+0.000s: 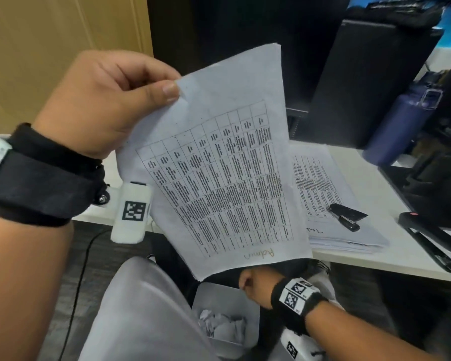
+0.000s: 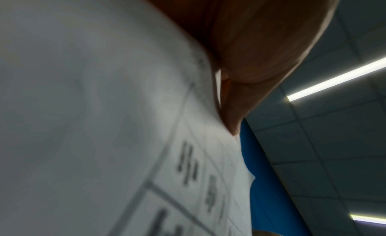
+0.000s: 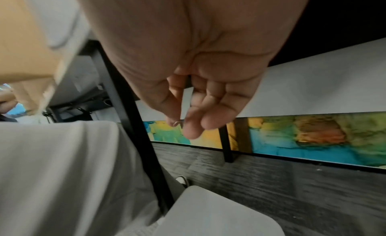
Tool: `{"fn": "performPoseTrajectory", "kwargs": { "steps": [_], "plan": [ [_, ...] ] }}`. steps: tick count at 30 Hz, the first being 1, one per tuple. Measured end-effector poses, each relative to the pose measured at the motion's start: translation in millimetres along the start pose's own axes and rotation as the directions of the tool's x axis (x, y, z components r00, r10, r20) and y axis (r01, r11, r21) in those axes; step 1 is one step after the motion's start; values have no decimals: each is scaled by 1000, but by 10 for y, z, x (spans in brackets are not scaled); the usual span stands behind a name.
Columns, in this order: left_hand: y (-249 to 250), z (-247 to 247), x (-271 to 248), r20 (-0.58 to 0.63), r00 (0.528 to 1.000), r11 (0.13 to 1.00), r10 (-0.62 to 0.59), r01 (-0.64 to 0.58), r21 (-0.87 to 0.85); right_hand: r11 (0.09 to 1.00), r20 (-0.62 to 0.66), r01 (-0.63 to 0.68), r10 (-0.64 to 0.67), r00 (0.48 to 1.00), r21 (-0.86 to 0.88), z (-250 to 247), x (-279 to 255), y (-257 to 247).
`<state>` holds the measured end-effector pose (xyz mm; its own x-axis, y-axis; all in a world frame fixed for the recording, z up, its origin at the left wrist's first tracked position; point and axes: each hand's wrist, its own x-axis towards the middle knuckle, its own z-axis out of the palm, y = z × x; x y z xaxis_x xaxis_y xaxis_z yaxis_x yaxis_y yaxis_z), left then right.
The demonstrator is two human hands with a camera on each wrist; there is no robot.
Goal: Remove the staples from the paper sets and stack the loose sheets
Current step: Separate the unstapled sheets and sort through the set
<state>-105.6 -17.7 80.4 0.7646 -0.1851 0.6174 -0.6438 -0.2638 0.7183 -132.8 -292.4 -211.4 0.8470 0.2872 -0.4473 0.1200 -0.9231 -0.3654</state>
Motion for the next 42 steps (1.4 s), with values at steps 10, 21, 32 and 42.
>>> {"fn": "performPoseTrajectory", "kwargs": {
  "steps": [10,21,32,42],
  "plan": [
    [-29,47,17,40,999,1000,23,-23,9,996,-62,36,-31,998,84,-211,-172,110],
    [85,189,-20,95,995,992,5,7,-128,982,-201,105,-73,977,154,-1617,-1647,204],
    [408,655,140,233,972,968,28,32,-248,724,-632,430,11,775,540,-1842,-1565,-179],
    [-154,944,104,232,866,770,-443,500,-397,582,-823,600,250,511,549,-2210,-1512,-96]
  ]
}}
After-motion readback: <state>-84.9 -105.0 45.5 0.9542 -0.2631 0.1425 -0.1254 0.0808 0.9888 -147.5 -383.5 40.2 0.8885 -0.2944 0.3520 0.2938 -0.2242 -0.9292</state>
